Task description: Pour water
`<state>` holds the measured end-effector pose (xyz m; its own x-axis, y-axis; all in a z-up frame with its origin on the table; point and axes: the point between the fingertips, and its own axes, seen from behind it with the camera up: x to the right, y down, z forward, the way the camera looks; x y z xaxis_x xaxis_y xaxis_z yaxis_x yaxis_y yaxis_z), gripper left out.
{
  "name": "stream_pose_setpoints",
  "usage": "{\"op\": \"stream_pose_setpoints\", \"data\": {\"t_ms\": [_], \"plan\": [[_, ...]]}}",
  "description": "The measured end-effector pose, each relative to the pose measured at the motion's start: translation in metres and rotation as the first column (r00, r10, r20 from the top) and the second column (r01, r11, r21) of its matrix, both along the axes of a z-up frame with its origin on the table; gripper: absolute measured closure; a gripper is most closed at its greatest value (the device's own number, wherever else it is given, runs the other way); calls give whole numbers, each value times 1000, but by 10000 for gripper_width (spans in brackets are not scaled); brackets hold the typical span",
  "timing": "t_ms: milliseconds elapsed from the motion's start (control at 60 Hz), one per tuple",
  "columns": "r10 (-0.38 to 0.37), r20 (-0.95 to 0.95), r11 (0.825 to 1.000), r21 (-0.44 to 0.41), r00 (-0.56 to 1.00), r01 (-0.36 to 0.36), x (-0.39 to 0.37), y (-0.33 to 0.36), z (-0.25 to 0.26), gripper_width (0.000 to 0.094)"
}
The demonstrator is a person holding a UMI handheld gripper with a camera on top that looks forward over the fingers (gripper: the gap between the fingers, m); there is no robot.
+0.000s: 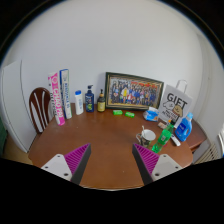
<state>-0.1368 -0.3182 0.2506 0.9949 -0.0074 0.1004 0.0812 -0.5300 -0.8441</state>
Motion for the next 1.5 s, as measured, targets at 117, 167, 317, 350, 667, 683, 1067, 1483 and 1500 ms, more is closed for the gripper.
{"op": "stream_pose_setpoints", "data": {"t_ms": [117, 167, 317, 350, 667, 683, 1067, 1483, 1500], "plan": [[-31, 2, 1000, -4, 1000, 31, 19, -3, -3, 81], [-43, -1, 999, -2, 999, 43, 31, -4, -5, 80], [-72, 10, 997, 6, 997, 72, 71, -9, -18, 79], [-79, 11, 997, 10, 997, 79, 82, -9, -21, 79], [-90, 9, 992, 85, 996, 89, 202, 20, -65, 78], [-89, 10, 992, 91, 996, 88, 209, 23, -68, 78], [-66, -53, 989, 132, 996, 72, 315, 129, -141, 74], [-5, -139, 981, 193, 990, 32, 324, 189, -165, 415], [-7, -145, 980, 194, 989, 35, 324, 189, -166, 421]]}}
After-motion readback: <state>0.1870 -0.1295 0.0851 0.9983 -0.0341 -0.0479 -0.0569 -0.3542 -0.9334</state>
